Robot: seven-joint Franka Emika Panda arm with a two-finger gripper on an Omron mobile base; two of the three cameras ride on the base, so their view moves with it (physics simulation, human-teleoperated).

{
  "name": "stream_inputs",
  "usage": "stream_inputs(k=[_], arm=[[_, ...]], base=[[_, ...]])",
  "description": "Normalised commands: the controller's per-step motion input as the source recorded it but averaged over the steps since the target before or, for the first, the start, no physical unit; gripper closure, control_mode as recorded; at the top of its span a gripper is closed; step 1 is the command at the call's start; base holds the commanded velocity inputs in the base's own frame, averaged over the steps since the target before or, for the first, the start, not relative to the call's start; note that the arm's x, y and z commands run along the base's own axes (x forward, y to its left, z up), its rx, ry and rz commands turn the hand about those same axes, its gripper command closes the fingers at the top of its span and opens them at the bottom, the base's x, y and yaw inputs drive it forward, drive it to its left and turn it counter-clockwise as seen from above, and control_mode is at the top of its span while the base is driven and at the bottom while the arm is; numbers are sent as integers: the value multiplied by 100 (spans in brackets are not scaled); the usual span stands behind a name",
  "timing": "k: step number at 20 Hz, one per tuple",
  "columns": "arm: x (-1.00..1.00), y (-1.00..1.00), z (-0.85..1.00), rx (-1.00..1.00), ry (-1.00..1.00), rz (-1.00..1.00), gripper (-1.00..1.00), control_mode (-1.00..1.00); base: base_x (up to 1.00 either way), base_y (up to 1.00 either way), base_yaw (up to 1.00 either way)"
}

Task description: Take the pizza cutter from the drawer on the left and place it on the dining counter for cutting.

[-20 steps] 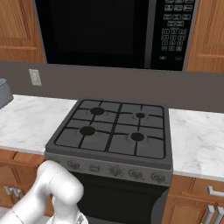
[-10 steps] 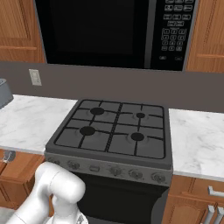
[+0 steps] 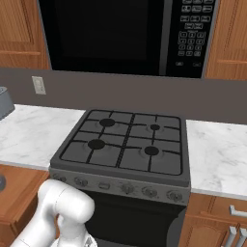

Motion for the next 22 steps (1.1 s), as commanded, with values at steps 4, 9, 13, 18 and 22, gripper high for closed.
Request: stream_inputs(k=[4, 9, 13, 18, 22], arm=[[-70, 0, -9, 0, 0, -1, 100, -100], [-62, 0, -4, 0, 0, -2, 100, -100], [-34, 0, 0, 0, 0, 0, 100, -100], [-35, 0, 0, 0, 0, 0, 100, -100], [-53, 0, 0, 0, 0, 0, -100, -100]], base=[[0, 0, 0], [0, 0, 0], [0, 0, 0], [0, 0, 0], [0, 0, 0]])
